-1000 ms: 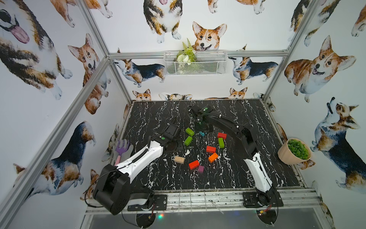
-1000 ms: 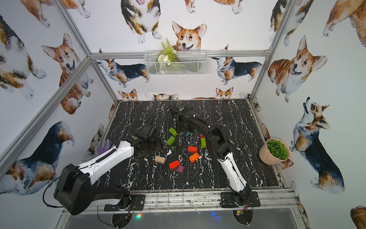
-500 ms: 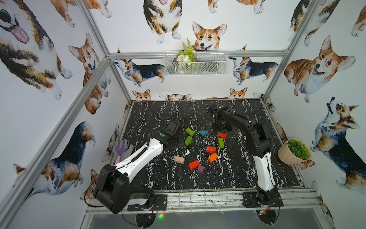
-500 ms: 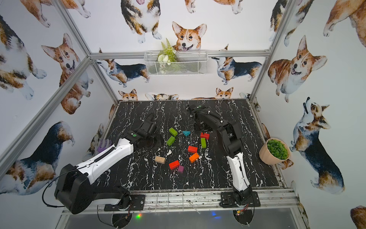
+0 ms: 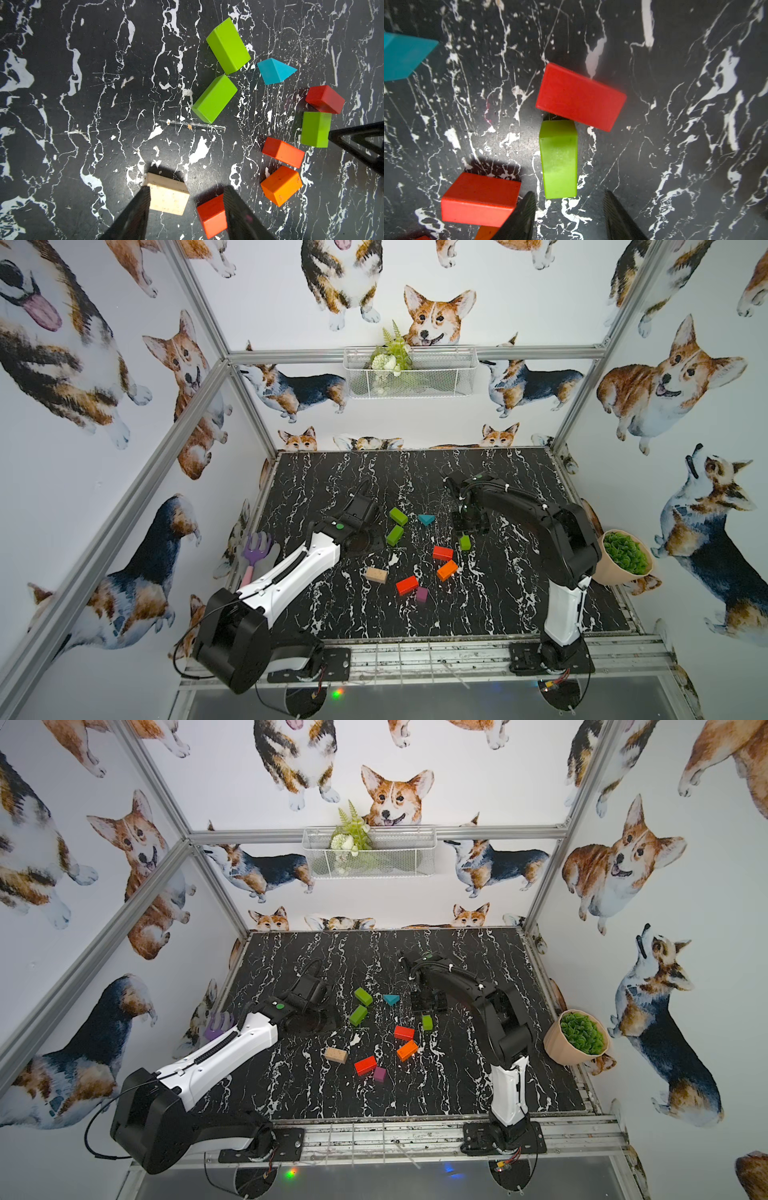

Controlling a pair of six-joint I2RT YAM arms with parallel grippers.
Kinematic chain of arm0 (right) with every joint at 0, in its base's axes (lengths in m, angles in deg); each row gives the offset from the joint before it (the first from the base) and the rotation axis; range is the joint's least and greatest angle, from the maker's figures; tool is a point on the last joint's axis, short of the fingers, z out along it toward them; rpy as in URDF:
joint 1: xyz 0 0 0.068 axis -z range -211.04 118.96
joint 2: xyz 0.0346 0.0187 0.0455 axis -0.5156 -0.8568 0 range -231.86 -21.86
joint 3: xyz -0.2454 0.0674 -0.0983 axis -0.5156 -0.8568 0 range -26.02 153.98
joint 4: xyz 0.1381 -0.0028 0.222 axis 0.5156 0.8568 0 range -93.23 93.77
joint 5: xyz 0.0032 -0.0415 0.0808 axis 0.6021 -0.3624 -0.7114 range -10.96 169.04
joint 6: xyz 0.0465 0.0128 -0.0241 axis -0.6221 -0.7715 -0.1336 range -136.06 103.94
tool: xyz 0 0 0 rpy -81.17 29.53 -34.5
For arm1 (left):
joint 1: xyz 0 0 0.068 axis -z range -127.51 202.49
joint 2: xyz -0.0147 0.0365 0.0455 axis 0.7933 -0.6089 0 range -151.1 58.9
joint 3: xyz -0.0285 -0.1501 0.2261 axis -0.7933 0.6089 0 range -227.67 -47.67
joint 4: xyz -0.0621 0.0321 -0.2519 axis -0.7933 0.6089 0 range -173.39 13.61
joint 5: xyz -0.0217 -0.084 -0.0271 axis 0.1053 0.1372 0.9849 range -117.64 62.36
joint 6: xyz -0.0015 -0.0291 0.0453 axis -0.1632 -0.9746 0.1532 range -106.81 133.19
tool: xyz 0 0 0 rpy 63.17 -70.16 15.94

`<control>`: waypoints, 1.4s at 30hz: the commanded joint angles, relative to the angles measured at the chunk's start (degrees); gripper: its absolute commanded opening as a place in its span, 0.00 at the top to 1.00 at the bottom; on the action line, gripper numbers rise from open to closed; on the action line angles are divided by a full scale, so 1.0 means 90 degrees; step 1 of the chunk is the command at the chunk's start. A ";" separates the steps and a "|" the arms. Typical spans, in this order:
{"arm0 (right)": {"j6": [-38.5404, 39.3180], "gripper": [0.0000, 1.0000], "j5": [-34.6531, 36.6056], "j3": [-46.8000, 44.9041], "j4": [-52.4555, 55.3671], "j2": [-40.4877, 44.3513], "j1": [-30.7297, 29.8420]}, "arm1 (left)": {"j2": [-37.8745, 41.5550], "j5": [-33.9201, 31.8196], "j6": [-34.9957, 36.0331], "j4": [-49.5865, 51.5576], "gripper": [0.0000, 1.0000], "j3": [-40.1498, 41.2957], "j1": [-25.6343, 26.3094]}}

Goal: Assemble a heart with building blocks
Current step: Pick up the building block from the center of the board.

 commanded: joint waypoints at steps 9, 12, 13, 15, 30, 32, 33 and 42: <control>-0.0240 0.58 -0.0029 -0.0205 -0.0408 -0.0389 0.0003 | 0.0035 -0.0127 -0.0016 0.0288 0.41 -0.0134 -0.0009; -0.0258 0.67 0.0041 -0.0199 -0.0402 -0.0304 0.0004 | 0.0025 -0.0142 -0.0011 0.0294 0.41 -0.0105 -0.0012; -0.0277 0.71 0.0067 -0.0141 -0.0337 -0.0304 -0.0001 | 0.0025 -0.0151 -0.0011 0.0291 0.41 -0.0095 -0.0009; -0.0393 0.76 0.0065 -0.0078 -0.0327 -0.0216 -0.0024 | 0.0015 -0.0143 -0.0021 0.0279 0.41 -0.0099 -0.0009; -0.1657 0.80 -0.0384 0.1738 -0.0460 -0.1269 -0.0162 | -0.0039 -0.0044 -0.0023 0.0145 0.42 -0.0039 -0.0012; -0.1684 0.80 -0.0414 0.2010 -0.0362 -0.1528 -0.0162 | -0.0046 -0.0034 -0.0031 0.0116 0.42 -0.0017 -0.0009; -0.1707 0.78 -0.0395 0.2123 -0.0291 -0.1632 -0.0172 | -0.0053 -0.0021 -0.0035 0.0095 0.42 0.0001 -0.0009; -0.1759 0.41 -0.0407 0.2077 -0.0274 -0.1596 -0.0182 | -0.0092 0.0017 -0.0050 -0.0004 0.42 0.0067 -0.0015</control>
